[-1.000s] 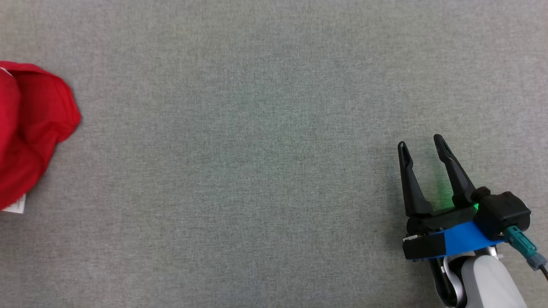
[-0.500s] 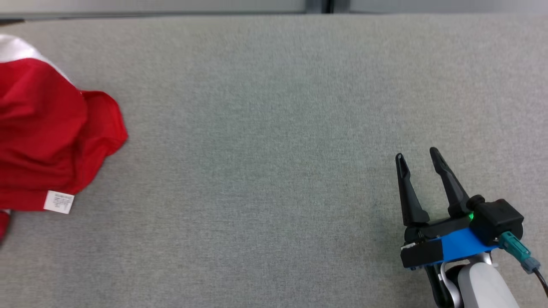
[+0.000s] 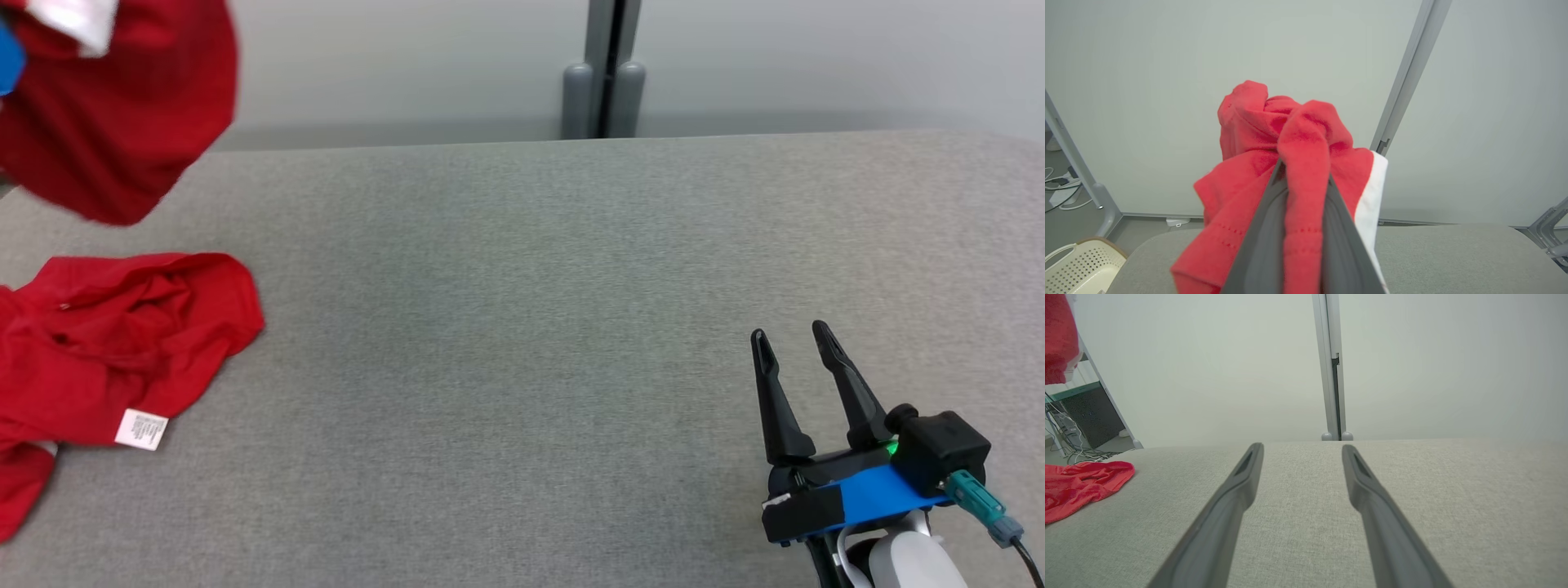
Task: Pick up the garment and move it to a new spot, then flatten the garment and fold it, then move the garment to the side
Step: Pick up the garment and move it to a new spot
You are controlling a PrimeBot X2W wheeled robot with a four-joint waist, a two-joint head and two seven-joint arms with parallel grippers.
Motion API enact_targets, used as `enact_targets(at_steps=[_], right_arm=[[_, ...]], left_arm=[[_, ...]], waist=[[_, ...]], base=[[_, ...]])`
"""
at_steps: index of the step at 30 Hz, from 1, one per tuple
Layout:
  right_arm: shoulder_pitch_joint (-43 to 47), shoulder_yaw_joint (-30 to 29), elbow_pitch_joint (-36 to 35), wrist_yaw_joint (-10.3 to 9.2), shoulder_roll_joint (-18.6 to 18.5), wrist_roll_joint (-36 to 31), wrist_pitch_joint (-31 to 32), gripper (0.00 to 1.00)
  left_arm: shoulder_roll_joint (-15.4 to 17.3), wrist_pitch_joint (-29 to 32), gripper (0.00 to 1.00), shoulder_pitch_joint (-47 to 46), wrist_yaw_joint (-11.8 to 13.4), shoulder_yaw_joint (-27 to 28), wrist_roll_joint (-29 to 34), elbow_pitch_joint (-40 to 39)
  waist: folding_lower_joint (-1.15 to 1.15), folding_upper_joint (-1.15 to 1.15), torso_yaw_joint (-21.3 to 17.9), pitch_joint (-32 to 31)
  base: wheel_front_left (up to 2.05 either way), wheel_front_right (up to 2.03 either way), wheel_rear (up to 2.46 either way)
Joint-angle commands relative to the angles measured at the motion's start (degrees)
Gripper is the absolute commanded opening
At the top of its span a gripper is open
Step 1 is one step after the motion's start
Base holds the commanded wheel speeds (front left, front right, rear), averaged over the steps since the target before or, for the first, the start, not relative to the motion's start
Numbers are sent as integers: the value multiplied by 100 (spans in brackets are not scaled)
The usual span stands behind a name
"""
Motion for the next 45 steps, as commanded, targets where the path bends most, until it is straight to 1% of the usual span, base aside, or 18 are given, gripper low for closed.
enact_targets(at_steps=[1,4,7,10,15,20,24,27,28,29,30,32,36,42,45], right_arm=[[64,-3,-10,3,-21,21,-20,100],[82,4,-15,3,-19,23,-23,100],[70,20,-31,3,-19,47,-23,100],[66,19,-55,3,-19,53,-18,100],[59,24,-62,3,-19,83,-19,100],[39,61,-39,3,-19,128,-29,100],[82,104,-17,3,-18,154,-33,100],[120,101,-9,3,-18,144,-36,100],[134,86,-8,3,-19,135,-37,100],[145,77,-11,3,-18,117,-38,100],[162,61,-9,3,-18,100,-35,100],[211,41,-44,3,-17,35,11,100],[269,-12,-123,3,-18,-13,75,100],[369,-91,-247,3,-19,-66,169,100],[407,-146,-307,3,-19,-96,208,100]], left_arm=[[-138,-61,0,-148,-74,-103,-52,45],[-461,-186,0,-357,-241,-315,-137,138],[-743,-315,0,-395,-477,-575,-210,276],[-999,-437,0,-239,-676,-864,-228,417],[-1377,-711,0,186,-894,-1385,-143,749],[-1665,-1076,0,761,-1001,-1906,22,1260],[-1868,-1497,0,1253,-1014,-2199,163,1750],[-1922,-1735,0,1447,-991,-2364,348,2013],[-1964,-1854,16,1552,-959,-2432,413,2140],[-1987,-1985,44,1632,-943,-2513,517,2273],[-2032,-2104,100,1721,-916,-2560,558,2391],[-2196,-2494,100,1918,-875,-2561,546,2636],[-2359,-3296,100,2224,-904,-2325,303,2590],[-2413,-4707,100,2770,-947,-1858,40,2229],[-2358,-5301,100,3090,-937,-1649,-15,2073]], waist=[[1,0,-132,-75],[1,0,-293,-77],[1,0,-486,-41],[1,0,-662,13],[1,0,-908,90],[1,0,-1087,122],[1,0,-1183,74],[1,0,-1195,39],[1,0,-1190,19],[1,0,-1181,-4],[1,0,-1170,-26],[1,0,-1087,-103],[1,0,-916,-195],[1,0,-596,-322],[1,0,-434,-367]], base=[[0,0,0],[0,0,0],[0,0,0],[0,0,0],[0,0,0],[0,0,0],[0,0,0],[0,0,0],[0,0,0],[0,0,0],[0,0,0],[0,0,0],[0,0,0],[0,0,0],[0,0,0]])
